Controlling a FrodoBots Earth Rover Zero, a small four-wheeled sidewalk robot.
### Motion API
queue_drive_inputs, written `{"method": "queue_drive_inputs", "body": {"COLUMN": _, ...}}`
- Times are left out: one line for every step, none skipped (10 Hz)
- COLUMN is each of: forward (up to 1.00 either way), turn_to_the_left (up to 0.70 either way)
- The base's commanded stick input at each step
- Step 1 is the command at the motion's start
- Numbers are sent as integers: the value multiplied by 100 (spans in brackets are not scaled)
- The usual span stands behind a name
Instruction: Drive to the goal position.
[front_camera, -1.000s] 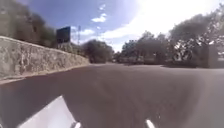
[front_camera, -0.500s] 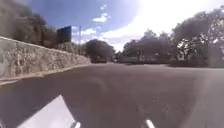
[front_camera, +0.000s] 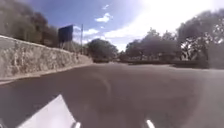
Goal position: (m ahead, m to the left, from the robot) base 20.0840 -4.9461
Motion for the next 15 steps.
{"method": "queue_drive_inputs", "body": {"forward": 70, "turn_to_the_left": -3}}
{"method": "queue_drive_inputs", "body": {"forward": 70, "turn_to_the_left": 0}}
{"method": "queue_drive_inputs", "body": {"forward": 70, "turn_to_the_left": 0}}
{"method": "queue_drive_inputs", "body": {"forward": 70, "turn_to_the_left": 0}}
{"method": "queue_drive_inputs", "body": {"forward": 70, "turn_to_the_left": 0}}
{"method": "queue_drive_inputs", "body": {"forward": 70, "turn_to_the_left": 0}}
{"method": "queue_drive_inputs", "body": {"forward": 70, "turn_to_the_left": 0}}
{"method": "queue_drive_inputs", "body": {"forward": 70, "turn_to_the_left": 0}}
{"method": "queue_drive_inputs", "body": {"forward": 70, "turn_to_the_left": 0}}
{"method": "queue_drive_inputs", "body": {"forward": 70, "turn_to_the_left": 0}}
{"method": "queue_drive_inputs", "body": {"forward": 70, "turn_to_the_left": 0}}
{"method": "queue_drive_inputs", "body": {"forward": 70, "turn_to_the_left": 0}}
{"method": "queue_drive_inputs", "body": {"forward": 70, "turn_to_the_left": 0}}
{"method": "queue_drive_inputs", "body": {"forward": 70, "turn_to_the_left": 0}}
{"method": "queue_drive_inputs", "body": {"forward": 70, "turn_to_the_left": 0}}
